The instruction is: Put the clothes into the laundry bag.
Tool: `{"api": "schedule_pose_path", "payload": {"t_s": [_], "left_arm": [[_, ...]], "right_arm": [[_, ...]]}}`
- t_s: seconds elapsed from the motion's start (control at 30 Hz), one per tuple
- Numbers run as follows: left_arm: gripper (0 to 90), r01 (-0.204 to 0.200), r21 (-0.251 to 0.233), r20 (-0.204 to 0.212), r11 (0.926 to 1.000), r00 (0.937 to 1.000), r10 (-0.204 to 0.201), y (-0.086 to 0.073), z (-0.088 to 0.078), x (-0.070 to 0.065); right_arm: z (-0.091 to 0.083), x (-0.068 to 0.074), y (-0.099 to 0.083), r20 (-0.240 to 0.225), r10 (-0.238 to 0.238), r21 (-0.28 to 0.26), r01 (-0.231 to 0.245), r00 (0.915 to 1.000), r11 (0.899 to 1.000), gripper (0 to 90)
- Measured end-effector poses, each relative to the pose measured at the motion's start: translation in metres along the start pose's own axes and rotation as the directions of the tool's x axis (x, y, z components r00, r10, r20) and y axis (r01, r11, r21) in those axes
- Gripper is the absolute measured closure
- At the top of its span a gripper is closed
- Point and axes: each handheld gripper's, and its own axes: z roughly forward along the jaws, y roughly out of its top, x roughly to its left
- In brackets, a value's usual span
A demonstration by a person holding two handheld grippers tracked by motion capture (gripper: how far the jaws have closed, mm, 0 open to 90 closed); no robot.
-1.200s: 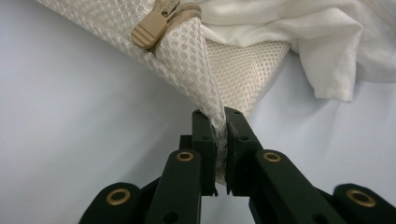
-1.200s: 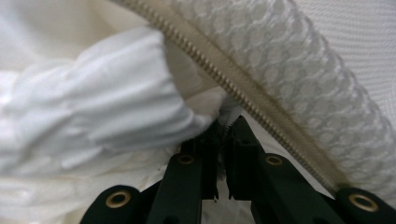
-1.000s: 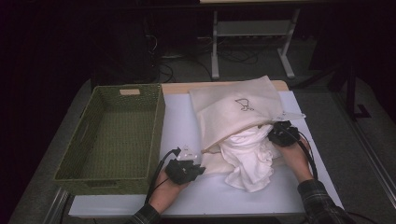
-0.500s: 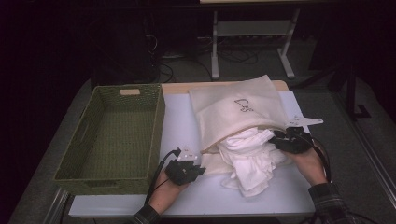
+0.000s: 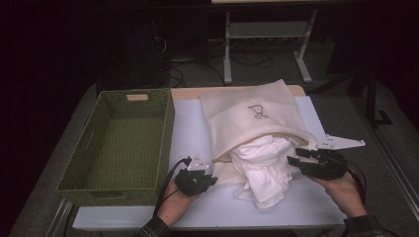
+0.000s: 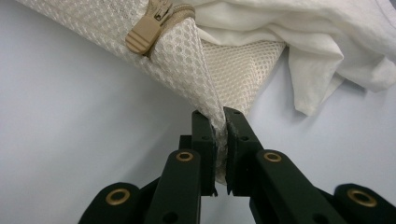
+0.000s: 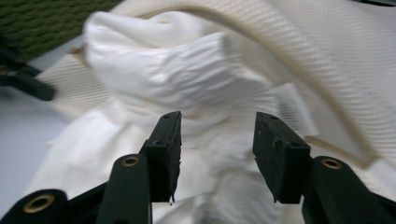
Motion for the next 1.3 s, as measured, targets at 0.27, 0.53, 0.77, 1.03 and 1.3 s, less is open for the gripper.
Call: {"api": "schedule_pose_path", "payload": {"t_s": [0.27, 0.53, 0.77, 1.03, 1.3], "left_arm": [[83.6, 0.0, 0.001, 0.0, 1.0, 1.0, 0.0, 0.001, 0.0, -0.001], [83.7, -0.005, 0.003, 0.003, 1.0, 1.0, 0.005, 0.001, 0.001, -0.001], [83.8, -0.003, 0.003, 0.002, 1.0, 1.0, 0.003, 0.001, 0.001, -0.001], [83.9, -0.006, 0.004, 0.004, 1.0, 1.0, 0.006, 0.001, 0.001, -0.001], [83.9, -0.007, 0.005, 0.004, 1.0, 1.0, 0.007, 0.001, 0.002, -0.002]], "right_arm": [[0.017, 0.029, 0.011, -0.051, -0.08, -0.01, 0.079, 0.9955, 0.997, 74.2], [0.062, 0.024, 0.021, 0.025, -0.13, 0.072, 0.128, 0.9912, 0.989, 89.4], [0.091, 0.012, 0.027, 0.077, -0.124, 0.092, 0.117, 0.9893, 0.989, 89.9], [0.112, -0.003, 0.036, 0.141, -0.109, 0.077, 0.099, 0.9839, 0.992, 90.0], [0.124, -0.016, 0.041, 0.205, -0.076, 0.044, 0.068, 0.9758, 0.997, 90.0]]}}
